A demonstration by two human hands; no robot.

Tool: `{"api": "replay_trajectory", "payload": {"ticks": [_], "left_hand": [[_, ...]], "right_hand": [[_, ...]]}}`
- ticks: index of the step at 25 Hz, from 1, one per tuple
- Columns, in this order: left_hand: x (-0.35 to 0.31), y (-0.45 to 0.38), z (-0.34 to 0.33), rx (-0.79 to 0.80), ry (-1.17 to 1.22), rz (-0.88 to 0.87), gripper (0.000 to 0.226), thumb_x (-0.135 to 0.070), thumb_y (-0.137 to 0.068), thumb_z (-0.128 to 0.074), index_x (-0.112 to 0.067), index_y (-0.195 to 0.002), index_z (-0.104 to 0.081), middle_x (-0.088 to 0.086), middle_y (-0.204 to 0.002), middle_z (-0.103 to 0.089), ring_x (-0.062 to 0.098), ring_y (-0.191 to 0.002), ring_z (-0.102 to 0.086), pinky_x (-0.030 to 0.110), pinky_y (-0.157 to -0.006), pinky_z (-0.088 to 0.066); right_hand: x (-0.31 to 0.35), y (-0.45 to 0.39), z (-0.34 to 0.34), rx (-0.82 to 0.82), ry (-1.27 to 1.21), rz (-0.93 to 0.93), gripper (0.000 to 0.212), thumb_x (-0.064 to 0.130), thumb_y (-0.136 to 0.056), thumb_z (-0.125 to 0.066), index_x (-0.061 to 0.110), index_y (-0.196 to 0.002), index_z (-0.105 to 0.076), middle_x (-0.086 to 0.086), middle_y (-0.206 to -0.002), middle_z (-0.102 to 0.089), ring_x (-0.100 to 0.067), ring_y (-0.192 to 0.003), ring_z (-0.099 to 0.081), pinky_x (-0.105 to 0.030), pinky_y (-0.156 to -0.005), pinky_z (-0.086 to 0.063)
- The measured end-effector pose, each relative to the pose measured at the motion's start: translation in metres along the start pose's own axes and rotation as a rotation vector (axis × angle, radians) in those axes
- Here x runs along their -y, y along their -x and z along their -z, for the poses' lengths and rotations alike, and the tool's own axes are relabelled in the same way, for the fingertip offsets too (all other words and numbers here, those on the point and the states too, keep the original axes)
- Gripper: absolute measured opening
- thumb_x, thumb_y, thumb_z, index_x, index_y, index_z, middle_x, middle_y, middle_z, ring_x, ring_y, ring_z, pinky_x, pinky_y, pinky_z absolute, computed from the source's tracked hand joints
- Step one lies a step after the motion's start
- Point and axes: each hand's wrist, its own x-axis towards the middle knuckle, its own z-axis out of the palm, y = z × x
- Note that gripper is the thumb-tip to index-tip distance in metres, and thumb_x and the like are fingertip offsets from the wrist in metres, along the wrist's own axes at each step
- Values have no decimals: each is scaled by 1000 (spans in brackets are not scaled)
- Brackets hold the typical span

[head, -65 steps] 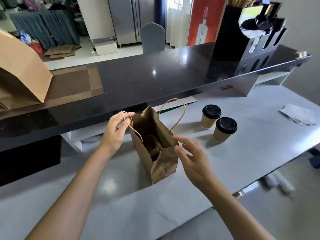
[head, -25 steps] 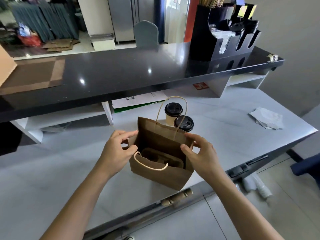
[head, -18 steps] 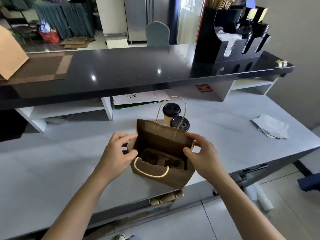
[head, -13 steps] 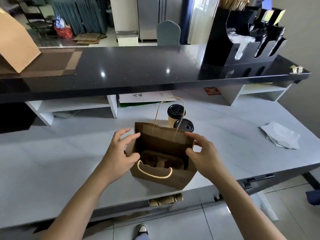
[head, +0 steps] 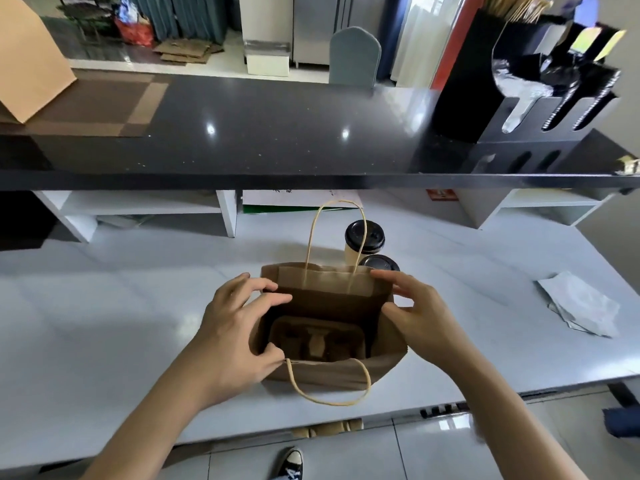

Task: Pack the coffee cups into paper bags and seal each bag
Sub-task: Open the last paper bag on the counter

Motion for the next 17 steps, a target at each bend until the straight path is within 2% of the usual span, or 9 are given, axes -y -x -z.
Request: {"api": "replay_trajectory", "payload": {"ticks": [4,8,10,13,15,17], "left_hand": [[-6,-11,6,57,-90,-9,65,-48,-73,-54,-47,-138,-52,-30,-144,-35,6,-150,-9,29,-122,-12],[-13,-16,4,167,-128,61,67,-53,-70,-51,-53,-137,-46,-33,-156,-20,5,-154,10,38,-126,3],[-16,-16,2,195,-116,106,70,-55,-68,-53,-55,-137,-43,-33,-159,-14,5,-154,13,39,-127,3],[-18,-17,1,155,-47,167,66,-57,-74,-66,-58,-137,-44,-33,-159,-17,5,-154,6,41,-127,-7],[-19,-17,0,73,34,216,58,-60,-81,-73,-59,-134,-48,-35,-155,-25,3,-153,-7,41,-125,-16],[-23,-18,-2,1,91,244,49,-55,-85,-72,-56,-131,-54,-34,-151,-33,-1,-147,-22,36,-122,-23]], "right_hand": [[-2,-5,6,27,32,39,57,4,-90,-58,47,-127,-65,10,-121,-67,3,-93,-71,-34,-87,-60],[-4,-12,11,91,10,88,59,0,-89,-59,45,-126,-66,10,-117,-68,-3,-97,-71,-24,-84,-58],[-7,-15,13,124,17,125,55,2,-89,-60,43,-126,-66,15,-116,-67,-3,-107,-65,-24,-89,-58],[-12,-22,18,172,38,175,44,12,-92,-65,42,-125,-66,14,-117,-66,-6,-109,-63,-36,-97,-56],[-15,-27,21,202,67,204,41,19,-92,-66,43,-125,-64,14,-118,-66,-9,-109,-63,-39,-98,-55],[-15,-31,24,232,87,224,43,27,-87,-63,43,-126,-63,14,-119,-66,-10,-110,-63,-39,-98,-55]]}}
